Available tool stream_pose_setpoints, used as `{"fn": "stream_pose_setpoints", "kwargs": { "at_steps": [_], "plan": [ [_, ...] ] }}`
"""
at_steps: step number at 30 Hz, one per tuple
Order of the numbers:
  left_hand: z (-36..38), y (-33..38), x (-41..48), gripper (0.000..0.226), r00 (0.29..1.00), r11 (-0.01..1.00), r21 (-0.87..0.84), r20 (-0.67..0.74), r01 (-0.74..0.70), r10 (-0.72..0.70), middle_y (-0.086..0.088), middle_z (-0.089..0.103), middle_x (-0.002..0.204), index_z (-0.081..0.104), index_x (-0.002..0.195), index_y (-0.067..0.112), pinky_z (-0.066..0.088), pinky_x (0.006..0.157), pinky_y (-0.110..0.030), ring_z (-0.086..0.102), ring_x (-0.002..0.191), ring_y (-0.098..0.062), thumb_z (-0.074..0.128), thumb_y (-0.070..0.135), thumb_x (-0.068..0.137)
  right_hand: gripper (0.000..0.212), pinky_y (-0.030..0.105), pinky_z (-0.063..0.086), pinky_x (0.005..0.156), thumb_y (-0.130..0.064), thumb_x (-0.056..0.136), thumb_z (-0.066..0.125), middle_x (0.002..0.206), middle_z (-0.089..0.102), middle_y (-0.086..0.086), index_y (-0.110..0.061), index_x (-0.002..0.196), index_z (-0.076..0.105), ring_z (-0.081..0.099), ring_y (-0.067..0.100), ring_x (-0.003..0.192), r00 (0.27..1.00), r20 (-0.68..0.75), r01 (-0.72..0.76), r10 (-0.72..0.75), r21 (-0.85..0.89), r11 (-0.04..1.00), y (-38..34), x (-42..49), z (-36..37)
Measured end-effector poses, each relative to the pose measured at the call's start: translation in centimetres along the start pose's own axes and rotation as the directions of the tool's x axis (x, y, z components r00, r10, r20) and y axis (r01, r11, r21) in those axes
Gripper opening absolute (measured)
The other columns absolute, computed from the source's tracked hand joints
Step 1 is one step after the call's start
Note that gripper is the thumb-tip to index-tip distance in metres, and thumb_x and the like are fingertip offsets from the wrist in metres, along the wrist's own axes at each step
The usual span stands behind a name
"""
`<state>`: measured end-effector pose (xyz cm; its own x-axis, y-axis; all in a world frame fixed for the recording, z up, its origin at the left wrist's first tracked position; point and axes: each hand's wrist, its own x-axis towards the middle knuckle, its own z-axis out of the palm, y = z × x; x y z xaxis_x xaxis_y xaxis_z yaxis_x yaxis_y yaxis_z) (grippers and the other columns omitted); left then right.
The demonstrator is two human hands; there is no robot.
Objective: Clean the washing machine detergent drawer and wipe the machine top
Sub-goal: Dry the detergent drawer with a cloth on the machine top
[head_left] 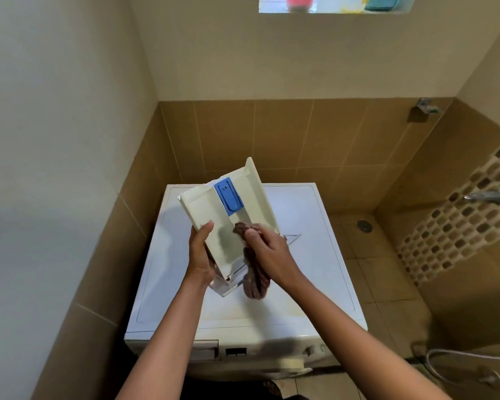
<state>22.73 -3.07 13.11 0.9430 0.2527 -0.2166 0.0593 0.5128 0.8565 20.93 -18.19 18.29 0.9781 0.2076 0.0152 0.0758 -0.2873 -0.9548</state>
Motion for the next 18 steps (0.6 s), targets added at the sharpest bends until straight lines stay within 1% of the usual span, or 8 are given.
{"fn": "stream_pose_setpoints", "kwargs": {
  "at_steps": [2, 3, 5, 6, 9, 12, 14, 18],
  "plan": [
    [0.4, 0.3, 0.1, 0.061, 0.998, 1.0, -0.002, 0.069, 0.011, -0.011, -0.012, 0.067, 0.113, 0.051, 0.135, 0.015, 0.057, 0.078, -0.043, 0.066, 0.098, -0.028, 0.06, 0.041, 0.08, 0.029, 0.023, 0.049, 0.088, -0.024, 0.097, 0.049, 0.119, 0.055, 0.001, -0.014, 0.122, 0.06, 0.055, 0.01, 0.105, 0.986, 0.093, 0.153, -0.135, -0.225, 0.962, 0.3, 0.5, 1.1],
    [0.6, 0.4, 0.1, 0.066, 0.997, 1.0, 0.012, 0.082, 0.007, -0.008, -0.013, 0.066, 0.116, 0.049, 0.137, 0.014, 0.057, 0.079, -0.043, 0.066, 0.101, -0.028, 0.061, 0.044, 0.08, 0.034, 0.03, 0.049, 0.094, -0.023, 0.096, 0.051, 0.127, 0.049, 0.004, -0.012, 0.128, 0.055, 0.051, 0.017, 0.113, 0.972, 0.122, 0.234, -0.201, -0.412, 0.881, 0.8, 0.7, 1.7],
    [1.0, 0.5, 0.0, 0.062, 0.997, 0.999, 0.05, 0.082, -0.012, 0.008, -0.011, 0.065, 0.12, 0.05, 0.136, 0.018, 0.055, 0.085, -0.045, 0.064, 0.109, -0.028, 0.06, 0.046, 0.081, 0.042, 0.044, 0.049, 0.098, -0.019, 0.09, 0.059, 0.132, 0.049, 0.01, -0.01, 0.131, 0.052, 0.045, 0.028, 0.119, 0.903, 0.128, 0.365, -0.41, -0.732, 0.576, 1.4, 0.8, 3.1],
    [1.0, 0.5, 0.0, 0.056, 0.996, 0.998, 0.062, 0.087, -0.021, 0.016, -0.009, 0.065, 0.121, 0.051, 0.134, 0.021, 0.054, 0.087, -0.045, 0.063, 0.113, -0.027, 0.058, 0.045, 0.084, 0.043, 0.045, 0.046, 0.101, -0.017, 0.087, 0.06, 0.132, 0.052, 0.01, -0.01, 0.129, 0.055, 0.043, 0.03, 0.121, 0.849, 0.134, 0.396, -0.511, -0.801, 0.449, 1.3, 1.0, 3.6],
    [1.2, 0.6, -0.3, 0.042, 0.99, 0.997, 0.076, 0.139, -0.01, 0.0, -0.003, 0.066, 0.125, 0.052, 0.133, 0.029, 0.052, 0.094, -0.044, 0.061, 0.118, -0.025, 0.05, 0.043, 0.094, 0.04, 0.04, 0.033, 0.11, -0.02, 0.094, 0.044, 0.139, 0.053, 0.004, -0.013, 0.132, 0.056, 0.035, 0.028, 0.134, 0.715, 0.16, 0.447, -0.681, -0.854, 0.268, 0.3, 2.6, 3.8],
    [1.7, 0.7, -0.7, 0.033, 0.989, 0.996, 0.094, 0.149, -0.007, -0.007, 0.001, 0.07, 0.116, 0.056, 0.125, 0.032, 0.056, 0.087, -0.038, 0.066, 0.11, -0.02, 0.045, 0.042, 0.096, 0.049, 0.046, 0.011, 0.118, -0.03, 0.1, 0.038, 0.153, 0.033, 0.006, -0.012, 0.146, 0.036, 0.016, 0.029, 0.145, 0.749, 0.257, 0.435, -0.61, -0.886, 0.16, 0.0, 5.0, 2.5],
    [1.7, 0.9, -0.7, 0.039, 0.991, 0.989, 0.144, 0.136, -0.032, 0.013, 0.001, 0.07, 0.116, 0.056, 0.127, 0.032, 0.056, 0.088, -0.039, 0.066, 0.109, -0.02, 0.054, 0.049, 0.091, 0.056, 0.045, 0.001, 0.119, -0.037, 0.1, 0.033, 0.157, 0.022, 0.007, -0.01, 0.149, 0.027, 0.007, 0.026, 0.147, 0.816, 0.252, 0.403, -0.52, -0.894, 0.199, 0.1, 5.1, 2.5],
    [1.7, 1.1, -0.3, 0.068, 0.994, 0.957, 0.28, 0.098, -0.077, 0.052, 0.001, 0.066, 0.123, 0.055, 0.128, 0.031, 0.049, 0.1, -0.049, 0.062, 0.116, -0.023, 0.067, 0.065, 0.071, 0.066, 0.041, 0.013, 0.12, -0.036, 0.09, 0.046, 0.153, 0.03, 0.013, -0.002, 0.145, 0.033, 0.016, 0.026, 0.145, 0.877, 0.291, 0.391, -0.382, -0.895, 0.215, 1.9, 2.8, 4.0]
  ]
}}
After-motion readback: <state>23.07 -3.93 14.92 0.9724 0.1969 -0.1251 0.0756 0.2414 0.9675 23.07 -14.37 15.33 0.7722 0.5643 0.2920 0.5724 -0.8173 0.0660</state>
